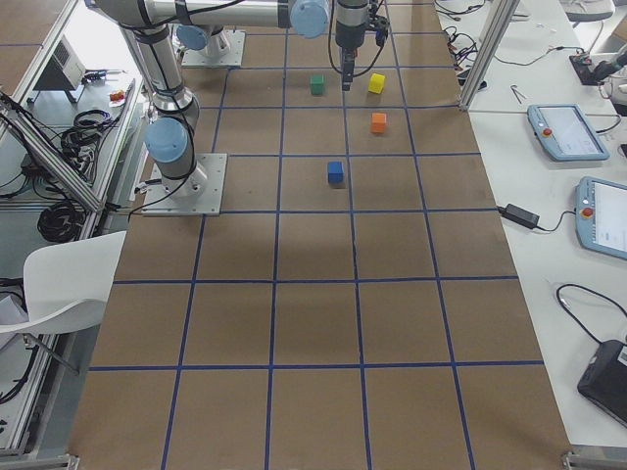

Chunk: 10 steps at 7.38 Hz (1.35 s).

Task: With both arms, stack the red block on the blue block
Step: 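Carry the red cube with the left gripper toward the right gripper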

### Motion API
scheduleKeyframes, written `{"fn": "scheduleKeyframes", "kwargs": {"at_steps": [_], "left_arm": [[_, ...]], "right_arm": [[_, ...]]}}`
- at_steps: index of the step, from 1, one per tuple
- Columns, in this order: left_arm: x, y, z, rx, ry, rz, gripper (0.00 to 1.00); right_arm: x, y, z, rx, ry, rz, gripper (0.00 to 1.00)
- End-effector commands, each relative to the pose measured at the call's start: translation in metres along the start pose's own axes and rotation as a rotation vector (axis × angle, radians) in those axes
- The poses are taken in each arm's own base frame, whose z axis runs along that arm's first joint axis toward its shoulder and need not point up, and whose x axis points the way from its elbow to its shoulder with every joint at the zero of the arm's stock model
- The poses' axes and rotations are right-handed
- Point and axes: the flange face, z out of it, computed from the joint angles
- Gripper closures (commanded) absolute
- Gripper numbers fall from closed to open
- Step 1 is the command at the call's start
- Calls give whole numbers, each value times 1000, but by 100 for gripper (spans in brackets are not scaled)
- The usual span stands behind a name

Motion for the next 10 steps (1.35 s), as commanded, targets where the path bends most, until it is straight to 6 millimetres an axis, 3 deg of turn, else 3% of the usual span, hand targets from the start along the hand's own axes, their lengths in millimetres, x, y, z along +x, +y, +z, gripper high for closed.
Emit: {"fn": "scheduleKeyframes", "kwargs": {"at_steps": [1,2,6,7,8,9,10], "left_arm": [[74,16,33,-46,27,-3,100],[93,25,51,-64,14,19,100],[113,30,115,-111,-23,-25,94],[116,33,122,-114,-40,-22,71],[117,33,129,-123,-46,-28,22],[118,33,127,-125,-36,-41,0],[118,26,102,-91,-22,-46,0]], "right_arm": [[0,0,0,0,0,1,0],[0,0,0,0,0,1,0],[0,0,-3,6,-1,1,0],[0,0,-3,6,-3,1,0],[0,0,-3,6,-3,1,0],[0,0,-3,6,-5,1,0],[0,0,-2,5,-4,1,0]]}}
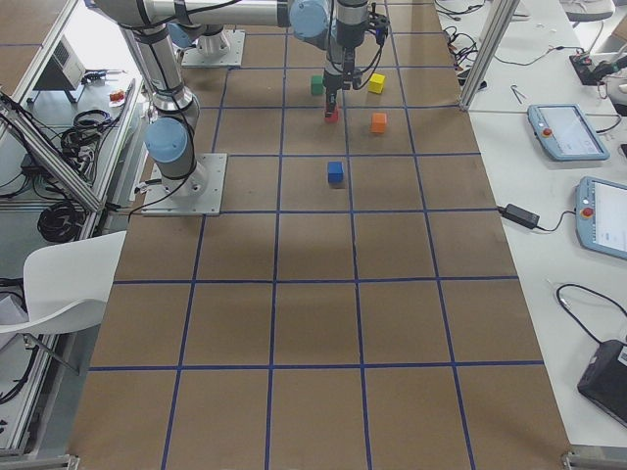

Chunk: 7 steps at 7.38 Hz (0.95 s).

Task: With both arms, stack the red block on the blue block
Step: 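Set the red cube down near the green cube and open the left gripper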

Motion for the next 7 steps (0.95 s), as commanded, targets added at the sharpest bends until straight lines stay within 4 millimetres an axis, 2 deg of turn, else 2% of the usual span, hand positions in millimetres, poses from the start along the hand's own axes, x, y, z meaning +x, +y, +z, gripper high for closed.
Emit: {"fn": "scheduleKeyframes", "kwargs": {"at_steps": [1,2,3,4,5,6,7], "left_arm": [[-3,-11,-52,33,17,-16,0],[-33,-32,-89,38,17,-57,0],[-72,-50,-130,66,34,-113,0],[-116,-58,-162,84,40,-147,0],[-170,-63,-184,49,29,-120,0],[-219,-62,-212,46,30,-134,0],[-240,-49,-242,78,19,-139,0]], "right_arm": [[-1,0,1,-5,-6,1,0],[-1,1,3,-9,-11,1,0],[-8,3,6,-24,-35,35,0],[-35,5,16,-45,-71,68,0],[-70,10,38,-80,-63,49,0],[-116,10,63,-51,-66,60,0],[-153,13,95,-43,-53,69,0]]}}
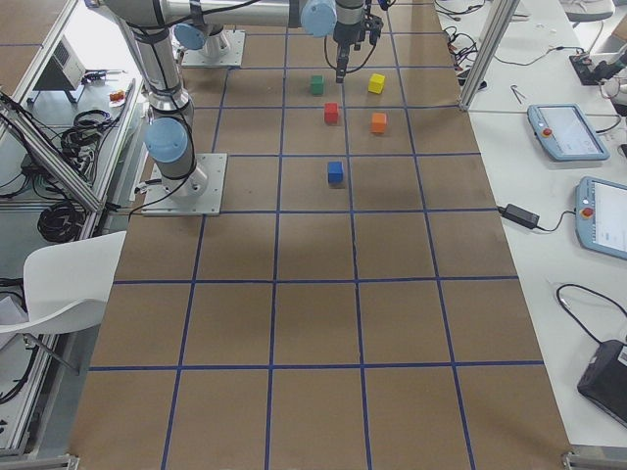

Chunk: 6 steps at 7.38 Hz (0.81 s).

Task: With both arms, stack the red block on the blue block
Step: 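Lower the right gripper onto the red cube while the left gripper withdraws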

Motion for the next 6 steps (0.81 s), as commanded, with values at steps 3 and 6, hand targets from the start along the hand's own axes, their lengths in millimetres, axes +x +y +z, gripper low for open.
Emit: {"fn": "scheduleKeyframes", "kwargs": {"at_steps": [3,6], "left_arm": [[-78,39,-75,33,-15,32,0],[-106,53,-71,30,-12,68,0]], "right_arm": [[-75,10,119,14,50,13,0],[-65,16,191,94,35,10,0]]}}
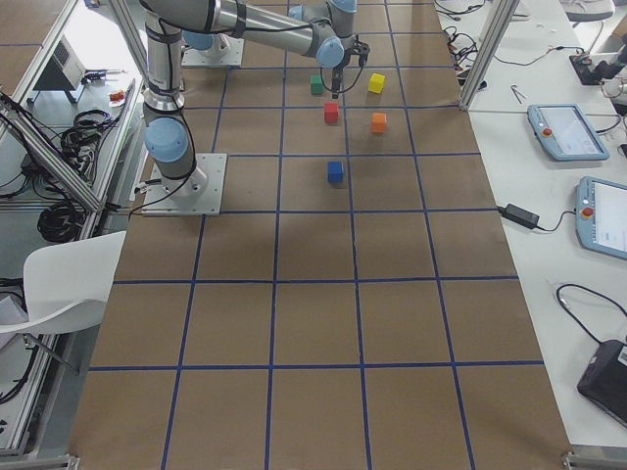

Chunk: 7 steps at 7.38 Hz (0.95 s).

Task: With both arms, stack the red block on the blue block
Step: 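Grasp the red cube with the right gripper and lift it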

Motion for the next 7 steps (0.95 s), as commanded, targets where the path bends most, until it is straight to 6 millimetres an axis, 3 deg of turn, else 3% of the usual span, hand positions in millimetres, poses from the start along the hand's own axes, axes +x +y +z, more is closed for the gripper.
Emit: {"fn": "scheduleKeyframes", "kwargs": {"at_steps": [1,4,6,7], "left_arm": [[-10,8,8,-15,3,23,0],[-10,12,12,-22,1,24,0],[-10,14,9,-16,-2,26,0],[-11,13,8,-14,-2,25,0]], "right_arm": [[3,4,29,17,8,8,0],[6,15,51,-30,14,3,0],[4,11,60,1,-9,8,22],[5,14,69,-9,-5,11,42]]}}
